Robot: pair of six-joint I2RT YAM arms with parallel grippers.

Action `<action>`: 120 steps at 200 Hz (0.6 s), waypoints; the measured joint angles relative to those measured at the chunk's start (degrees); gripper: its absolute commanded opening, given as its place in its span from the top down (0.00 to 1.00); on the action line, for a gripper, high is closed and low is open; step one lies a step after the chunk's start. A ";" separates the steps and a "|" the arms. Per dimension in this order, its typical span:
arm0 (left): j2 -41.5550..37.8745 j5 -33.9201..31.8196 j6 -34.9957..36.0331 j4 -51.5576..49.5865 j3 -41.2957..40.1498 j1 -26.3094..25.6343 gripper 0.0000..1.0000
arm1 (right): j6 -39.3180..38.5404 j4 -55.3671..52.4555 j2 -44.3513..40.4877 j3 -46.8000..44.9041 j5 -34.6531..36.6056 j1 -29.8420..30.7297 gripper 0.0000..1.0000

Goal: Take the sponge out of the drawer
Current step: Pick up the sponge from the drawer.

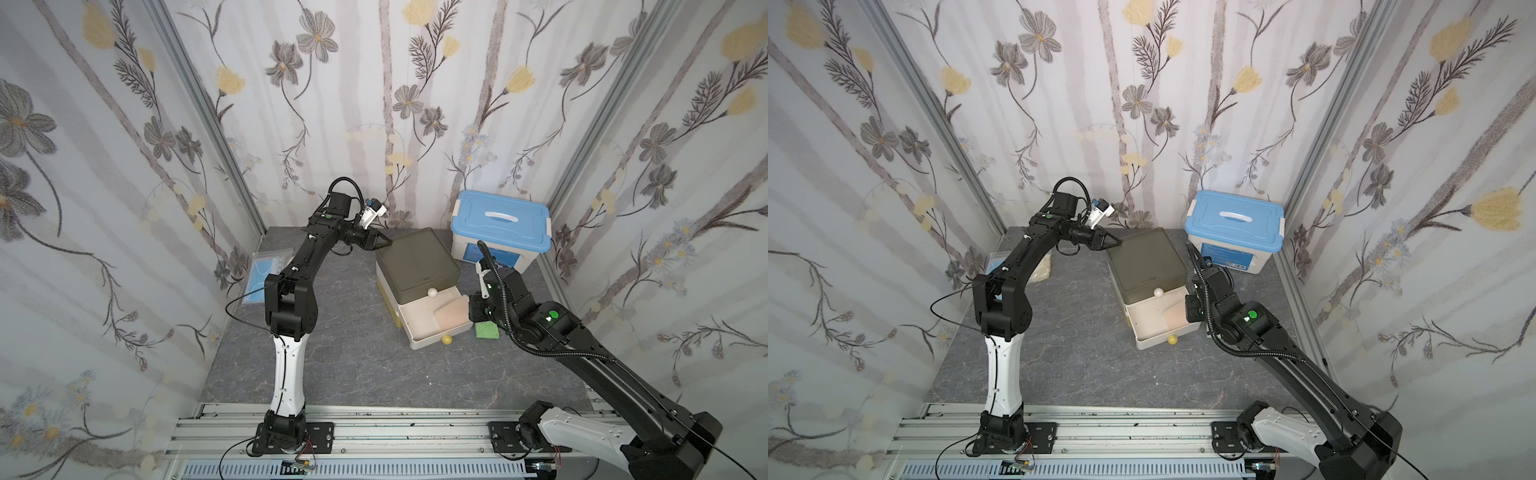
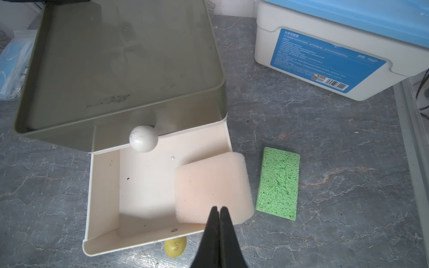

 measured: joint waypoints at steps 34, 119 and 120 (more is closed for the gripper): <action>0.00 0.02 0.00 0.00 -0.02 -0.02 0.69 | 0.00 -0.15 1.60 -1.49 -0.09 -0.70 0.62; 0.00 0.02 0.02 0.00 -0.04 -0.02 0.69 | -1.51 0.98 6.71 -2.78 -2.38 -2.47 0.45; 0.00 0.02 0.02 0.00 -0.04 -0.02 0.69 | -1.51 1.03 6.84 -2.82 -2.51 -2.51 0.45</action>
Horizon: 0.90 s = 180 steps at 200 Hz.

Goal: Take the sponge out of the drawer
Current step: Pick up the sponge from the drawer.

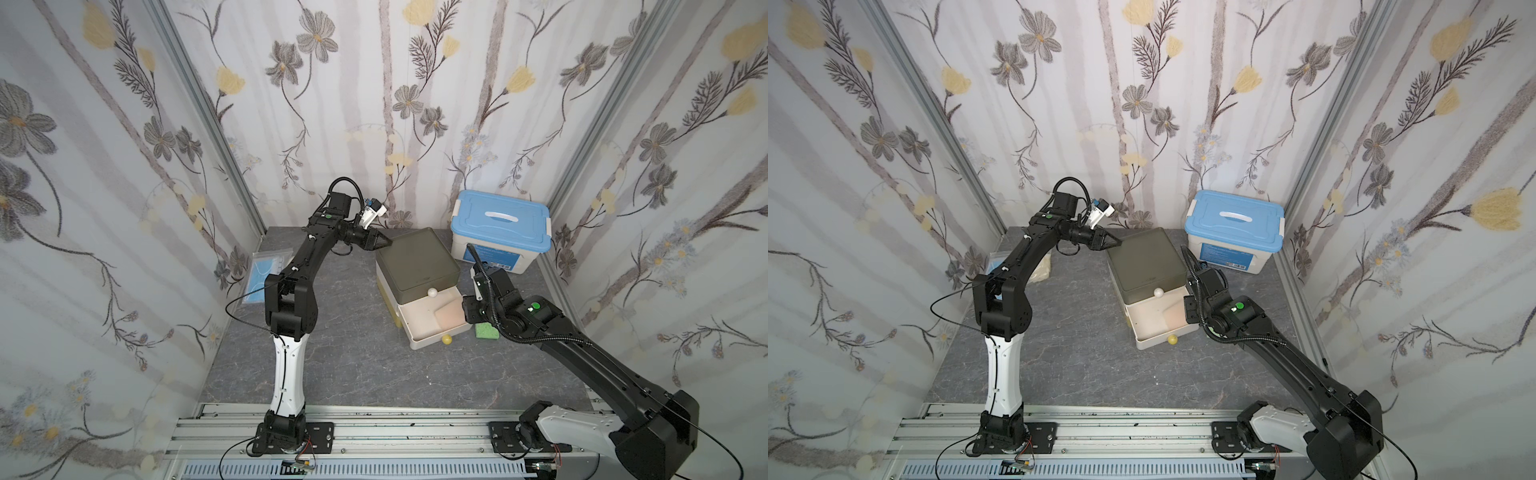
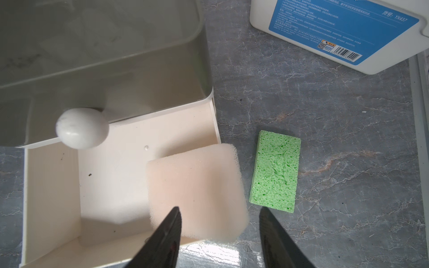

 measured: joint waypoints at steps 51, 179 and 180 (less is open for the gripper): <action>0.00 0.00 0.04 -0.02 0.00 0.00 0.69 | -0.61 0.79 2.97 -1.33 -2.10 -1.14 0.52; 0.02 0.00 0.04 -0.07 0.00 0.04 0.69 | -1.68 2.56 2.25 0.55 -2.69 -1.77 1.00; 0.02 0.00 0.04 -0.07 0.00 0.04 0.69 | -1.68 2.58 2.19 0.57 -2.69 -1.77 1.00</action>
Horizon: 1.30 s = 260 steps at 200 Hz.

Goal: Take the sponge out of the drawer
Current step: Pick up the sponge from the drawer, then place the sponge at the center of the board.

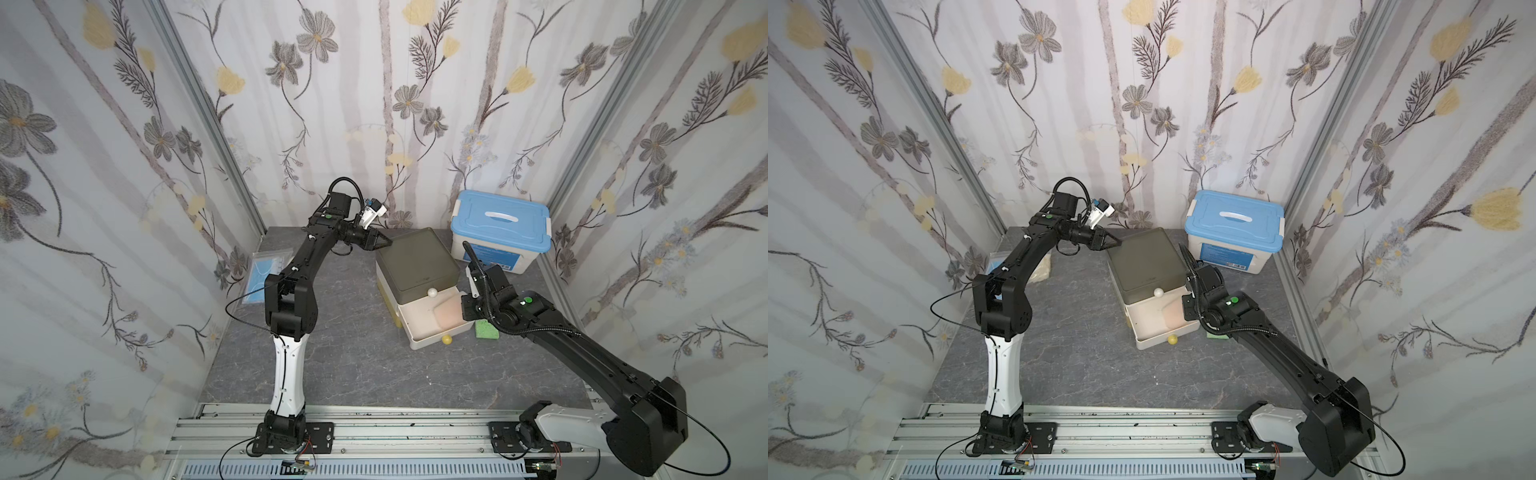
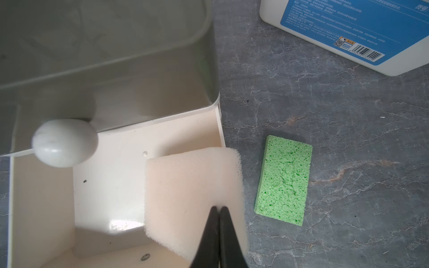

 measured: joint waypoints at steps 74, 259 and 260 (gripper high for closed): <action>0.07 0.07 0.00 0.04 0.00 0.00 0.69 | 5.79 0.13 -11.58 -2.67 1.53 -3.08 1.00; 0.11 0.90 -0.46 0.72 -0.31 0.00 0.70 | 42.38 6.86 -30.73 -29.03 19.41 -18.71 1.00; 0.11 0.92 -0.46 0.72 -0.31 0.00 0.70 | 42.49 7.02 -30.64 -29.11 19.41 -18.78 1.00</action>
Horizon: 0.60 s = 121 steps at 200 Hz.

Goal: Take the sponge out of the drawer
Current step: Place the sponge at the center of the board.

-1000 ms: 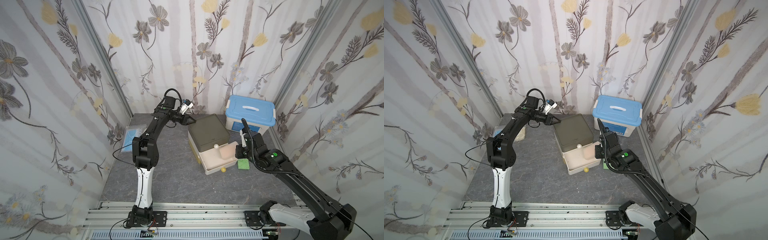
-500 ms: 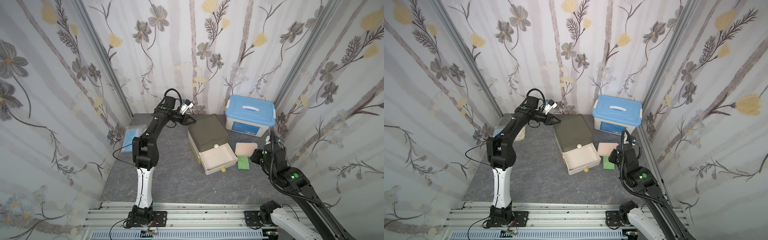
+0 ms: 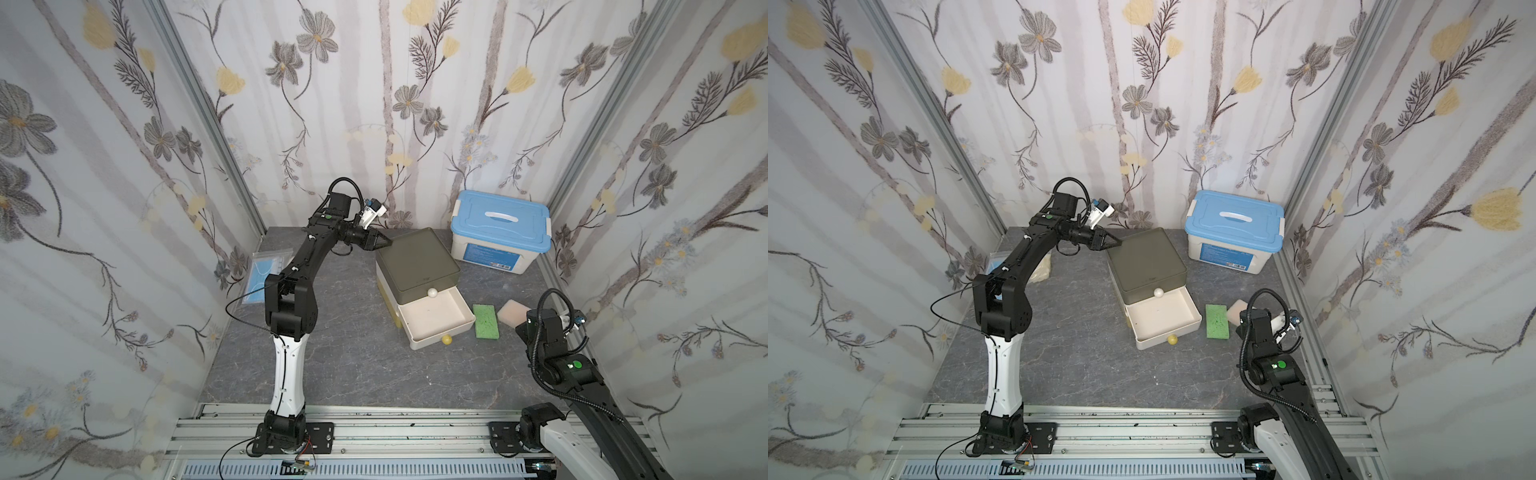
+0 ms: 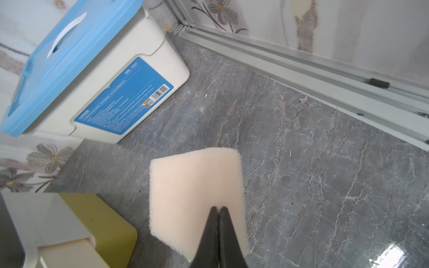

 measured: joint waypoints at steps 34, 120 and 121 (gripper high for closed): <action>0.24 0.46 -0.02 0.24 0.00 0.00 0.69 | 4.55 6.58 4.59 -2.60 -1.16 -2.49 1.00; 0.79 0.98 0.00 0.13 0.39 0.07 0.70 | 10.95 22.67 21.27 -5.88 -1.27 -6.97 1.00; 0.79 1.01 0.00 0.13 0.39 0.07 0.70 | 10.97 22.82 21.40 -5.90 -1.27 -6.99 1.00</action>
